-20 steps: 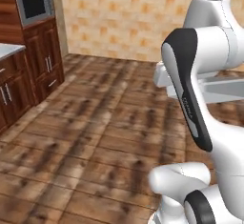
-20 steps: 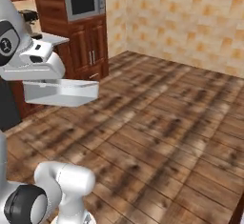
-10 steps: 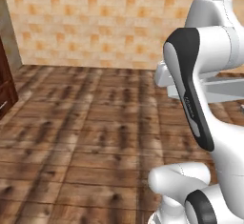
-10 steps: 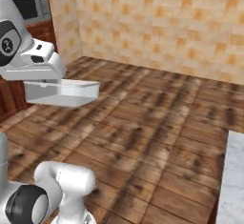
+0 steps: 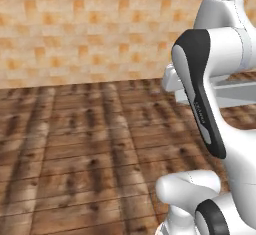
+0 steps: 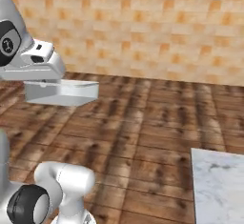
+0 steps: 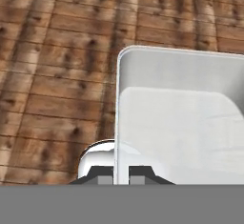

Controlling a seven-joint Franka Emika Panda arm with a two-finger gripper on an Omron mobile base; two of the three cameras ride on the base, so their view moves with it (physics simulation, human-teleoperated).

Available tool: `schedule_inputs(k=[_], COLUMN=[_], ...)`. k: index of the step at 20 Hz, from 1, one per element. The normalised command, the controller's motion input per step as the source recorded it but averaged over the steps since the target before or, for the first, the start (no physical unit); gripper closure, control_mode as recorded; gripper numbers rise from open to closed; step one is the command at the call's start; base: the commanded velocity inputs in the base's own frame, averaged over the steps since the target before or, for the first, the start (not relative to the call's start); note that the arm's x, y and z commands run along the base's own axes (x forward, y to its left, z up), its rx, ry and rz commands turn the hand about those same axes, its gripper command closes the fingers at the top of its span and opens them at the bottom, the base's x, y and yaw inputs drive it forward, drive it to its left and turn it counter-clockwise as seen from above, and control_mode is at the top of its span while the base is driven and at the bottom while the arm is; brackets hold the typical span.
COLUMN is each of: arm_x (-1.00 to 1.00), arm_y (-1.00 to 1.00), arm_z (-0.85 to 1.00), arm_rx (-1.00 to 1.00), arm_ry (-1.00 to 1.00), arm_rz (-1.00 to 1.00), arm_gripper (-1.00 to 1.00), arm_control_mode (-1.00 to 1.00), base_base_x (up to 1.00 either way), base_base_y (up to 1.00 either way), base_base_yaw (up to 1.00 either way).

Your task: Retrieve the tupperware and aluminum foil from the cabinet and place them on the dining counter near the plate with squash and lemon to prepare for storing leftovers.

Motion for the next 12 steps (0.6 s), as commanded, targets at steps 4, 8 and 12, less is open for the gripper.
schedule_inputs(k=[4, 8, 12], arm_x=[0.00, 0.00, 0.00], arm_y=[0.00, 0.00, 0.00], arm_z=[0.00, 0.00, 0.00], arm_rx=[0.00, 0.00, 0.00], arm_ry=[0.00, 0.00, 0.00], arm_rz=[0.00, 0.00, 0.00], arm_gripper=[1.00, 1.00, 1.00], arm_control_mode=[1.00, 1.00, 1.00], base_base_x=[0.74, 0.54, 0.41], base_base_y=[0.00, 0.16, 0.42], base_base_yaw=[-0.61, -0.70, -0.77])
